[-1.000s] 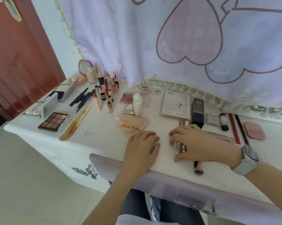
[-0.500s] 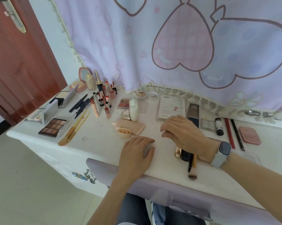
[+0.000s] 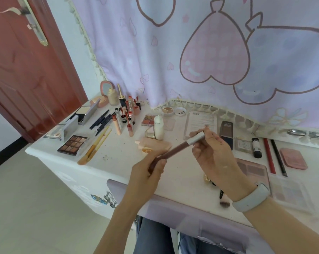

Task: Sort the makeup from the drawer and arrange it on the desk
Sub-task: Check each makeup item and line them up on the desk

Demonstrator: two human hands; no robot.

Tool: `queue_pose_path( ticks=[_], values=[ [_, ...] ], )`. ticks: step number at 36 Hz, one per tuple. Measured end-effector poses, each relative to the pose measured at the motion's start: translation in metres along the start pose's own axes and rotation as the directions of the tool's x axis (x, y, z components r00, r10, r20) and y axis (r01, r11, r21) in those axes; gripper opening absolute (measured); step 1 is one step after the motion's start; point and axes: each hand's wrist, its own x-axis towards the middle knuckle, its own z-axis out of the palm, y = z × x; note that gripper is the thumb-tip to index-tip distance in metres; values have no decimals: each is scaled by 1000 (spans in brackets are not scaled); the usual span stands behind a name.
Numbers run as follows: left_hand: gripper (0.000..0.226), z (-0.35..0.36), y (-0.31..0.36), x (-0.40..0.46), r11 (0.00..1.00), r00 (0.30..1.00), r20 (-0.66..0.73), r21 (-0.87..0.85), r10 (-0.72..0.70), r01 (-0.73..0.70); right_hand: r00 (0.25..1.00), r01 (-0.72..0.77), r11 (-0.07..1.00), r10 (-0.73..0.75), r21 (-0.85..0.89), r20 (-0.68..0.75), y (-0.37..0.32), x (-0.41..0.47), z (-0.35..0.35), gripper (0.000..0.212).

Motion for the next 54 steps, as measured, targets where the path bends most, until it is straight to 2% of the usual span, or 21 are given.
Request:
queue_pose_path(
  ticks=[3,5,9,14,18,19,21,23,26,28,30,33,34,36,37,40,41,44,46,50,54],
  values=[
    [25,-3,3,-4,982,984,-149,-177,-94,67,984,-180,974,180,140,16,6,-6,-2,16],
    [20,-6,6,-5,951,955,-248,-297,-165,87,962,-273,950,267,150,60,11,-12,-3,16],
    [19,-16,1,-8,954,897,-388,-280,-211,104,951,-288,956,292,-48,100,26,-24,-5,19],
    [13,-18,-10,-9,990,923,-359,-16,-136,140,996,-88,919,78,-385,-42,39,-26,-5,25],
    [33,-16,-16,-15,967,956,-278,202,-98,158,997,23,866,-56,-500,-52,46,-27,-5,25],
    [42,-16,-17,-17,957,955,-278,236,-102,170,996,59,853,-88,-518,-32,48,-27,-6,25],
    [44,-16,-17,-18,954,946,-295,221,-133,203,982,173,779,-186,-602,42,52,-31,-8,24],
    [46,-17,-17,-18,950,928,-305,156,-215,272,943,320,623,-285,-713,174,55,-34,-10,21],
    [61,-21,-18,-15,913,882,-298,67,-366,401,875,482,412,-283,-773,394,51,-36,-10,25],
    [62,-27,-22,-14,912,870,-301,0,-391,410,853,521,337,-250,-784,459,48,-34,-9,28],
    [62,-34,-25,-15,926,881,-301,-13,-364,378,877,480,337,-185,-810,443,44,-31,-5,16],
    [64,-42,-28,-18,945,914,-259,10,-313,327,941,323,407,-46,-854,335,46,-27,0,38],
    [64,-44,-29,-19,947,919,-248,17,-307,321,953,289,432,-49,-854,298,49,-26,1,35],
    [61,-48,-31,-19,944,917,-250,34,-311,329,947,319,391,-105,-863,303,54,-23,4,22],
    [59,-50,-33,-20,940,911,-265,37,-317,339,937,346,377,-98,-859,335,55,-23,4,23],
    [55,-58,-38,-21,935,893,-307,28,-329,354,913,386,405,-41,-829,405,59,-23,6,44],
    [54,-61,-40,-22,935,890,-315,20,-330,354,917,373,409,-26,-833,398,60,-23,7,43],
    [53,-67,-43,-24,938,888,-318,-10,-332,347,949,276,394,33,-877,313,64,-21,14,20],
    [53,-69,-44,-24,940,893,-310,-10,-326,340,960,232,409,47,-883,275,70,-18,16,31],
    [55,-73,-48,-26,932,892,-299,21,-339,361,964,250,438,-29,-864,264,75,-15,17,20],
    [55,-78,-55,-28,900,857,-291,-39,-426,434,936,339,453,-70,-825,346,73,-15,17,25]
  ],
)
